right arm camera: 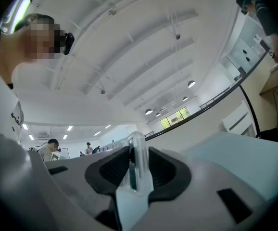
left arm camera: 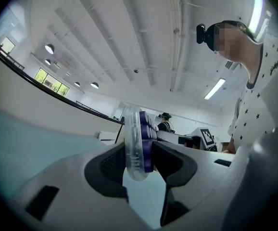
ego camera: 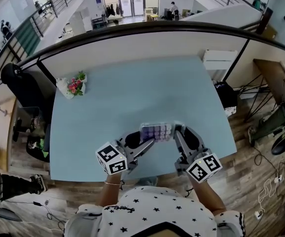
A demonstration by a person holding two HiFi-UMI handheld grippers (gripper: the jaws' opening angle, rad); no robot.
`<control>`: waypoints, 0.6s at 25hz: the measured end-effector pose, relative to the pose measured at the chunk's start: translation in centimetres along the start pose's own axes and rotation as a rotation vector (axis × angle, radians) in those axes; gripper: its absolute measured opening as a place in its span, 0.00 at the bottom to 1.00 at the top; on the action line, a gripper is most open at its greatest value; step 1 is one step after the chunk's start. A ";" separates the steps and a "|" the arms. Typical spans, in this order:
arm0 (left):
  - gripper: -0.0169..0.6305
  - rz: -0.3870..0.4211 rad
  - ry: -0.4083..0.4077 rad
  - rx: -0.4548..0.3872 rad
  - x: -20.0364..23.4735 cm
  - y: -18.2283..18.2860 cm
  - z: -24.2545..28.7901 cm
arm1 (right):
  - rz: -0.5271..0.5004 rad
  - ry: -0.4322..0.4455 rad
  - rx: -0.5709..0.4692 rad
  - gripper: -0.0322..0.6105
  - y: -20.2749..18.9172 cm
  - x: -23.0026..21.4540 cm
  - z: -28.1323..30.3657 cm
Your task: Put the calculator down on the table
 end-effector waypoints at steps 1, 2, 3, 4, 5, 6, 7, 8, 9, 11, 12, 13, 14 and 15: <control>0.30 -0.004 0.006 0.001 0.6 0.0 0.0 | 0.003 0.001 0.008 0.21 -0.3 -0.2 0.6; 0.30 -0.007 0.011 0.001 1.2 0.0 0.0 | 0.006 0.003 0.015 0.21 -0.5 -0.4 1.1; 0.30 -0.010 0.016 0.000 1.7 0.0 0.0 | 0.009 0.005 0.021 0.21 -0.7 -0.6 1.7; 0.30 -0.014 0.023 -0.002 2.2 0.1 0.0 | 0.012 0.008 0.027 0.21 -0.9 -0.8 2.2; 0.30 -0.019 0.030 -0.006 2.6 0.2 0.0 | 0.016 0.011 0.032 0.21 -1.1 -0.8 2.7; 0.30 -0.023 0.037 -0.009 3.1 0.3 -0.2 | 0.018 0.017 0.038 0.21 -1.3 -0.9 3.3; 0.30 -0.025 0.044 -0.012 3.7 0.4 -0.4 | 0.019 0.024 0.043 0.21 -1.7 -0.8 3.9; 0.30 -0.026 0.050 -0.015 4.3 0.5 -0.7 | 0.020 0.032 0.050 0.21 -2.1 -0.7 4.6; 0.30 -0.025 0.057 -0.016 4.9 0.5 -1.0 | 0.022 0.039 0.056 0.21 -2.5 -0.7 5.2; 0.30 -0.021 0.075 -0.016 5.9 0.6 -1.4 | 0.029 0.048 0.072 0.21 -3.2 -0.8 6.2; 0.30 -0.023 0.086 -0.016 6.2 0.5 -1.5 | 0.033 0.053 0.080 0.21 -3.4 -0.9 6.5; 0.30 -0.029 0.098 -0.016 6.4 0.4 -1.6 | 0.035 0.058 0.089 0.21 -3.6 -1.0 6.7; 0.30 -0.036 0.108 -0.017 6.4 0.3 -1.6 | 0.036 0.063 0.097 0.21 -3.7 -1.0 6.9; 0.29 -0.044 0.118 -0.018 6.5 0.1 -1.7 | 0.037 0.069 0.105 0.21 -3.8 -1.1 6.9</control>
Point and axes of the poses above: the fingertips, and each gripper's own axes: z forward along the fingers, x to its left, y out of its top, the point moved 2 cm from there along -z, backward along the fingers, and after that the axes turned 9 degrees about -x, right-handed, at the moved point
